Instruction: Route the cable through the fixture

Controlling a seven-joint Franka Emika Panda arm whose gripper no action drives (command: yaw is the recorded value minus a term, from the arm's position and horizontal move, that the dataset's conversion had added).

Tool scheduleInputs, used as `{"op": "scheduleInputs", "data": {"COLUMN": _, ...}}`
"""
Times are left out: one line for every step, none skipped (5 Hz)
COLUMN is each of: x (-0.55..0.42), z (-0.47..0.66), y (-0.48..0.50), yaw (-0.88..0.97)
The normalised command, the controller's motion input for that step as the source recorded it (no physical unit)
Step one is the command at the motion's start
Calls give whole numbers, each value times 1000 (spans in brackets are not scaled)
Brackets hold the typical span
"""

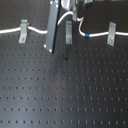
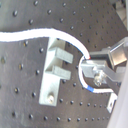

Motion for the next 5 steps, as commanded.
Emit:
{"op": "scheduleInputs", "data": {"x": -2, "z": -309, "y": 60, "yaw": -751}}
{"op": "scheduleInputs", "data": {"x": -10, "z": 0, "y": -24, "yaw": 0}}
{"op": "scheduleInputs", "data": {"x": -177, "z": 190, "y": 81, "yaw": -666}}
{"op": "scheduleInputs", "data": {"x": 0, "z": 0, "y": 0, "yaw": -17}}
{"op": "scheduleInputs", "data": {"x": -183, "z": 77, "y": 78, "yaw": -180}}
